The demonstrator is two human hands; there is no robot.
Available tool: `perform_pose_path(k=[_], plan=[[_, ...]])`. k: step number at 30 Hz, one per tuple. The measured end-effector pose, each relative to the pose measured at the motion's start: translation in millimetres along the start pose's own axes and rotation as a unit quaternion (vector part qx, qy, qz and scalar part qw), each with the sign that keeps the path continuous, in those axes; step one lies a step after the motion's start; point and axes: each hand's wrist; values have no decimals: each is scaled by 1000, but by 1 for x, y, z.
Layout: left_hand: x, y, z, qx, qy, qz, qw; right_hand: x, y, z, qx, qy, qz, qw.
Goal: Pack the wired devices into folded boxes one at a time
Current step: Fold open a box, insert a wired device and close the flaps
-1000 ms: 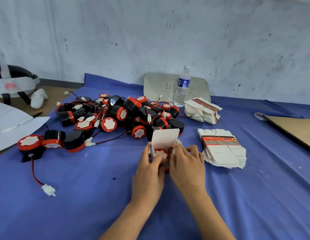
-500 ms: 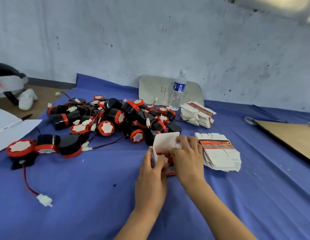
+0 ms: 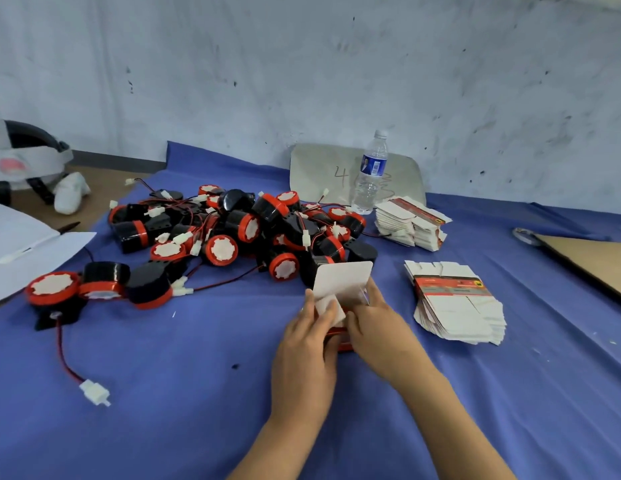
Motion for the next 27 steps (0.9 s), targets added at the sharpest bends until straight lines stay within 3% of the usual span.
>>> perform_pose_path(k=[3, 5, 7, 9, 10, 13, 17, 21, 24, 27], plan=[[0, -1, 0, -23, -17, 7, 1000, 19, 8, -4, -13, -78, -80, 994], [-1, -1, -2, -24, -7, 8, 1000, 24, 9, -7, -28, -73, -116, 990], [-2, -1, -3, -21, -5, 1, 1000, 29, 10, -12, -69, -70, -142, 985], [-4, -2, -2, -19, -3, -11, 1000, 29, 14, -11, -123, -149, -162, 968], [-4, -2, -2, -21, -1, -18, 1000, 29, 14, -11, -141, -246, -180, 942], [-5, -3, -1, -22, 20, -25, 999, 25, 11, -15, -143, -549, -157, 809], [-11, -4, -1, -34, 74, -19, 997, 25, 5, -30, -144, -612, -90, 773], [-13, -3, -2, -30, 80, -15, 996, 24, -2, -39, -136, -712, -36, 688], [-10, -2, -5, -8, 42, -26, 999, 24, -2, -37, -143, -710, -8, 690], [-7, -1, -7, 0, 16, -22, 1000, 27, -1, -33, -118, -681, -31, 722]])
Point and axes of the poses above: each hand's wrist, its own y-axis away from the middle knuckle, its own x-axis out of the palm, z = x × y, and after that the axes turned 11 degrees about z, right-handed
